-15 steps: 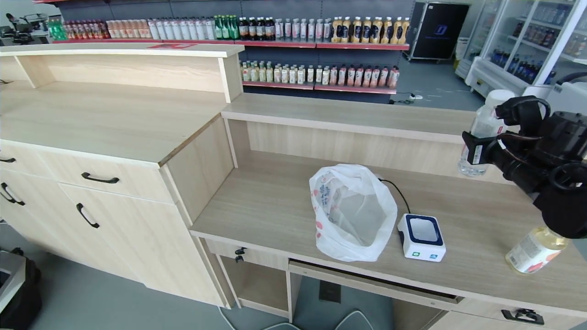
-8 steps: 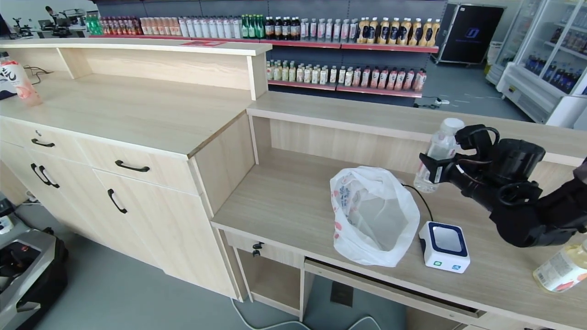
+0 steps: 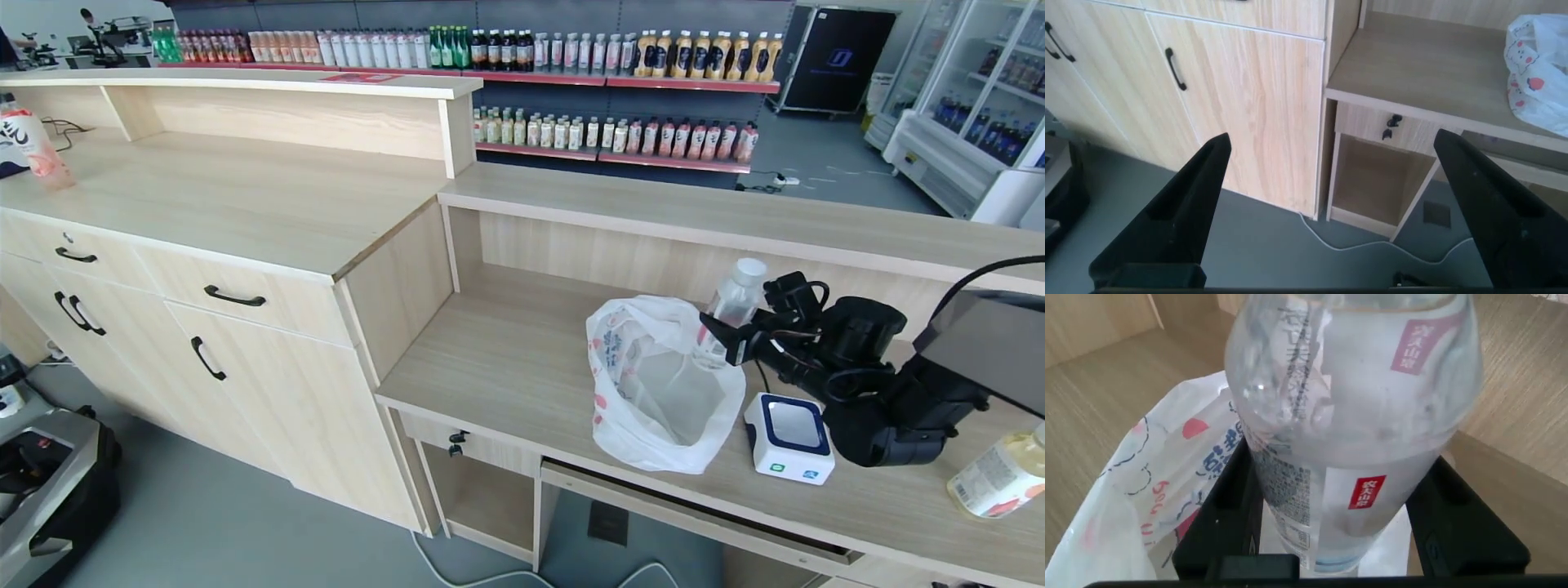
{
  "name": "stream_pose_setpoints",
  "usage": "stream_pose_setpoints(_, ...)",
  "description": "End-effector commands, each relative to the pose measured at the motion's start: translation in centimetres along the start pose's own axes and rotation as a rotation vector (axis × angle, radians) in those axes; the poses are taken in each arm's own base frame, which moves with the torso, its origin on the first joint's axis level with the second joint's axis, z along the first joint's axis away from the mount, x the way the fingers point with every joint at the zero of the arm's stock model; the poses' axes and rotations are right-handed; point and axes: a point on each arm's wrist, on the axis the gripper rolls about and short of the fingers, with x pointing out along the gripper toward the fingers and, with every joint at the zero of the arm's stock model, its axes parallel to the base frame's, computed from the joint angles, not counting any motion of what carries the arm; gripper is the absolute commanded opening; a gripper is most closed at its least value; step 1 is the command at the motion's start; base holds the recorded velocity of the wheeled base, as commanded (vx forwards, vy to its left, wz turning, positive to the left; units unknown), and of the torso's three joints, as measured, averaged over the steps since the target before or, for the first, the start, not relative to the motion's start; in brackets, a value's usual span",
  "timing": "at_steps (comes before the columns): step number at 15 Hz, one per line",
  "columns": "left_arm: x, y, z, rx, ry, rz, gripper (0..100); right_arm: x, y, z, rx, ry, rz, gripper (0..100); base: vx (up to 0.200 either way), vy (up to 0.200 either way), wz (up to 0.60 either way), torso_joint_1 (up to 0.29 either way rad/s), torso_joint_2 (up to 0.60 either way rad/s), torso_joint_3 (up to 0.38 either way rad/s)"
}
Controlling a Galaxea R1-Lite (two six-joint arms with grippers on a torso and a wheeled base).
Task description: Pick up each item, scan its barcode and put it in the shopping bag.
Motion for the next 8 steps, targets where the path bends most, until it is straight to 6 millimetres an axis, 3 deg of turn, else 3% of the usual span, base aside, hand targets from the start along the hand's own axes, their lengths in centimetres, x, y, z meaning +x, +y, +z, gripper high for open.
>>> stream_pose_setpoints(1,0.0,0.0,0.0,0.000,-0.001,0.001,100,1.3,0.1,-2.5,0.002,-0.006,0.029,0,0.000,0.000,0.00,0.000,0.00,0.000)
stream_pose_setpoints(8,0.0,0.0,0.0,0.000,-0.001,0.001,100,3.3,-0.4,-6.3,0.004,-0.002,0.057,0,0.000,0.000,0.00,0.000,0.00,0.000)
